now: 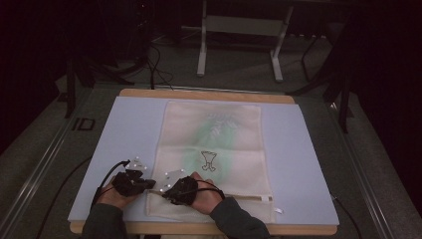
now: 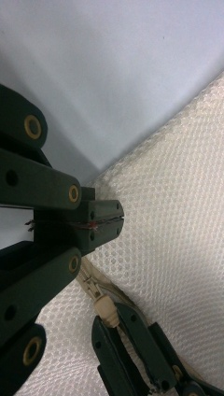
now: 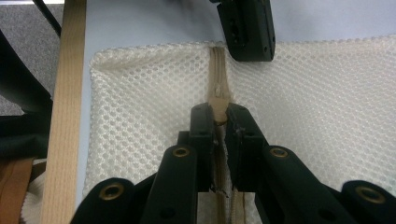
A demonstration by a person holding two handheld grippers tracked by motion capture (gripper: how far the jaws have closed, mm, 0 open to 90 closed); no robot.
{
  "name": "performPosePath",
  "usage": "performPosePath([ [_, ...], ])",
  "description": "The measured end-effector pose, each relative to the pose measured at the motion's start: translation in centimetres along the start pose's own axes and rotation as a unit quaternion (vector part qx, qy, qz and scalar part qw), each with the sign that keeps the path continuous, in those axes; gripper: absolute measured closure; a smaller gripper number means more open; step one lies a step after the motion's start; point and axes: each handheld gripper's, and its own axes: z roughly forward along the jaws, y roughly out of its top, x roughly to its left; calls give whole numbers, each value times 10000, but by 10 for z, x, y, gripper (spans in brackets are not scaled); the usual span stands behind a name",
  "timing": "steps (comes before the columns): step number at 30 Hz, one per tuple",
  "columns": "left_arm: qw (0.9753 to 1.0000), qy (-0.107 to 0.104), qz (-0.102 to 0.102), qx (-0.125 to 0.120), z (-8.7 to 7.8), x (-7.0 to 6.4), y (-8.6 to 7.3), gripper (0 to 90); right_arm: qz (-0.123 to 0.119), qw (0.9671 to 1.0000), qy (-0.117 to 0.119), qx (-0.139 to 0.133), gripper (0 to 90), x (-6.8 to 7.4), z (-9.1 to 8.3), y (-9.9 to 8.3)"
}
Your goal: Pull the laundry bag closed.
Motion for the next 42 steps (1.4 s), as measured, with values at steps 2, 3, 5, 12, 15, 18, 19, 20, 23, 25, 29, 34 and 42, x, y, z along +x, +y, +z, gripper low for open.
performPosePath([
  [2,10000,0,3,2,0,0,0,897,-6,10000,-13,-6,821,0,-1,-1],
  [3,10000,-2,4,1,0,0,0,897,3,10000,-21,-4,821,1,-2,-1],
  [5,10000,-11,0,-9,0,0,0,897,-18,10000,-42,-13,821,1,-3,-3],
  [12,10000,-5,1,-10,0,0,0,897,-48,10000,-70,19,821,2,-7,-7],
  [15,10000,-14,-3,-19,0,0,-1,897,-44,9999,-88,28,821,2,-9,-8],
  [18,10000,-25,-14,-21,0,1,-1,897,-36,9999,-92,31,821,2,-12,-10],
  [19,10000,-21,-12,-21,0,1,-1,897,-44,9999,-101,35,821,2,-13,-10],
  [20,10000,-20,-10,-20,0,1,-1,897,-48,9999,-110,33,821,2,-13,-11],
  [23,10000,-27,-15,-25,0,1,-1,897,-60,9999,-126,49,821,2,-15,-12],
  [25,10000,-23,-16,-24,0,1,-1,897,-65,9999,-134,71,821,3,-17,-14],
  [29,10000,-32,-15,-25,0,1,-1,897,-57,9998,-146,75,821,3,-20,-16],
  [34,10000,-31,-18,-27,0,1,-1,897,-37,9998,-162,85,821,3,-23,-20],
  [42,10000,-34,-15,-24,0,1,-1,897,-41,9997,-201,96,821,4,-28,-24],
])
